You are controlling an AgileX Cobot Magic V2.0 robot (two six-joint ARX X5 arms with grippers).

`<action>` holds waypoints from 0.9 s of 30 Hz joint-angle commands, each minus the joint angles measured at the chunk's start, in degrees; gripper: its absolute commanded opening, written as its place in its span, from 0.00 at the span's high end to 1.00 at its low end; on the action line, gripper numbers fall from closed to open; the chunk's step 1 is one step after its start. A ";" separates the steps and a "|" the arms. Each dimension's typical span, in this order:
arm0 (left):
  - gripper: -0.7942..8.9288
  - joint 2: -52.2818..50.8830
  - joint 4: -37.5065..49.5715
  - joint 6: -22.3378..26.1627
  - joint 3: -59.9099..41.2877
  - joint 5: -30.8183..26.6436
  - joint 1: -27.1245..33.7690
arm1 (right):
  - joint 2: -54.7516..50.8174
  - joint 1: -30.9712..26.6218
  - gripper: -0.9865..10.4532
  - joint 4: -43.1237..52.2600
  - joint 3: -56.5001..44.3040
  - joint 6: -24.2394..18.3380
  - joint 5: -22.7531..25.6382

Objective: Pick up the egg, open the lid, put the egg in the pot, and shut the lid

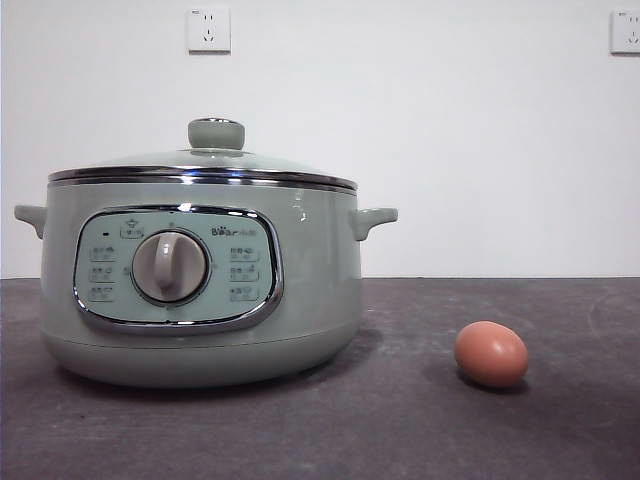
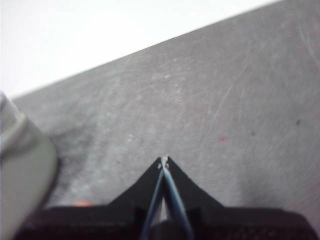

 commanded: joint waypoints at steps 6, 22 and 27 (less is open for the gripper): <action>0.92 -0.15 2.36 -7.65 -0.55 1.51 0.13 | 0.02 -0.09 0.91 0.26 -0.37 9.77 -0.09; 0.93 6.95 -7.06 -7.54 18.03 4.24 0.13 | 12.28 -0.09 0.92 -5.90 19.71 1.68 -0.11; 0.93 14.12 -8.02 -6.78 26.16 5.49 0.13 | 22.43 -0.09 0.92 -9.88 29.51 -1.42 -4.02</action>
